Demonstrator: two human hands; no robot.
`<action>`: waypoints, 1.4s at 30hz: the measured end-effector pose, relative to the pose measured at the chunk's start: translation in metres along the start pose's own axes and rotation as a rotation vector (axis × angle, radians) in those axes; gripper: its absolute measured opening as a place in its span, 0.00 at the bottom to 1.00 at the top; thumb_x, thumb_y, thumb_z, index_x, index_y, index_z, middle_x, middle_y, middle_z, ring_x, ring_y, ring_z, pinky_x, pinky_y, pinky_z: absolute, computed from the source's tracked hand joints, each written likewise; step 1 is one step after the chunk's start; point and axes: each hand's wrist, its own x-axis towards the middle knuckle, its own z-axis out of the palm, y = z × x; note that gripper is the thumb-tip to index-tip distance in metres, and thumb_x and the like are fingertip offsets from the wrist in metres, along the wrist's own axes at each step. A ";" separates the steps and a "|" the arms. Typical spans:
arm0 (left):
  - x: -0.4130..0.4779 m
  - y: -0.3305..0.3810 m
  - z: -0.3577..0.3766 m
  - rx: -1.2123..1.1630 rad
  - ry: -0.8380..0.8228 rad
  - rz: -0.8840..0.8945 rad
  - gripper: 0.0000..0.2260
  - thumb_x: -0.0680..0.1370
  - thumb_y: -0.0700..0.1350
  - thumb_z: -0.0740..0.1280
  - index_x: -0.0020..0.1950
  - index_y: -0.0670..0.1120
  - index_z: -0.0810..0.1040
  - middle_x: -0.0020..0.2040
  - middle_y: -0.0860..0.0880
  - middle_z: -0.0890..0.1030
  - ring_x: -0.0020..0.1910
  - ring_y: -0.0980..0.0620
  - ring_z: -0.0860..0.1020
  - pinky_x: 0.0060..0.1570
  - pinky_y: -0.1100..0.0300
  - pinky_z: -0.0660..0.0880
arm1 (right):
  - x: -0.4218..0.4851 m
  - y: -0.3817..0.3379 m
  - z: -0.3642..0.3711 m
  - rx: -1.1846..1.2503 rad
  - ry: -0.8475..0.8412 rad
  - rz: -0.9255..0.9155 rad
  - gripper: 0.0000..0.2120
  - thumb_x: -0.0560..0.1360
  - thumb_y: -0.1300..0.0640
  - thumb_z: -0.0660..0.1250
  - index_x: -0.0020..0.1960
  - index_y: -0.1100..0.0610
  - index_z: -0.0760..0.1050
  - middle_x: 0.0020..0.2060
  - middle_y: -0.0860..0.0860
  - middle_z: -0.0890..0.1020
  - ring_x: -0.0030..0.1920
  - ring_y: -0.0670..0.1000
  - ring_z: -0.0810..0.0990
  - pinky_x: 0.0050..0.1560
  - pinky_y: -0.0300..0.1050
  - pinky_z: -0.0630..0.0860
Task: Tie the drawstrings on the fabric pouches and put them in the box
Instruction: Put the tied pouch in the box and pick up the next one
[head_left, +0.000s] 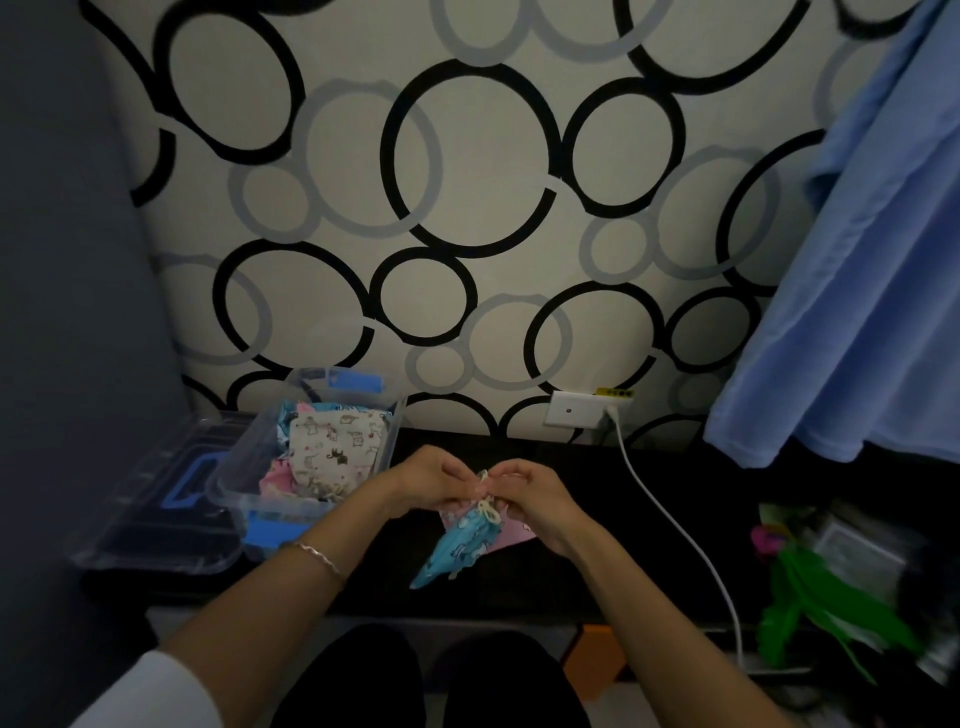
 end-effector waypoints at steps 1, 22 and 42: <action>-0.001 0.000 -0.001 -0.044 -0.030 -0.021 0.10 0.75 0.41 0.71 0.54 0.39 0.82 0.44 0.46 0.83 0.41 0.56 0.81 0.43 0.65 0.79 | 0.000 -0.001 -0.001 0.001 -0.006 -0.003 0.12 0.71 0.63 0.73 0.54 0.63 0.78 0.43 0.55 0.82 0.41 0.49 0.81 0.43 0.43 0.79; -0.001 0.005 -0.004 0.062 -0.140 -0.170 0.07 0.78 0.45 0.66 0.50 0.42 0.80 0.41 0.48 0.81 0.36 0.58 0.78 0.39 0.66 0.75 | -0.007 -0.002 0.006 -0.893 0.001 -0.480 0.11 0.78 0.55 0.66 0.59 0.52 0.80 0.50 0.48 0.79 0.48 0.43 0.79 0.43 0.36 0.78; 0.005 0.011 0.004 0.564 -0.045 0.067 0.11 0.80 0.45 0.61 0.40 0.44 0.77 0.39 0.44 0.78 0.39 0.48 0.75 0.41 0.55 0.71 | 0.000 -0.005 0.006 -1.132 0.068 -0.659 0.10 0.79 0.57 0.64 0.53 0.60 0.82 0.46 0.55 0.77 0.44 0.52 0.78 0.45 0.47 0.76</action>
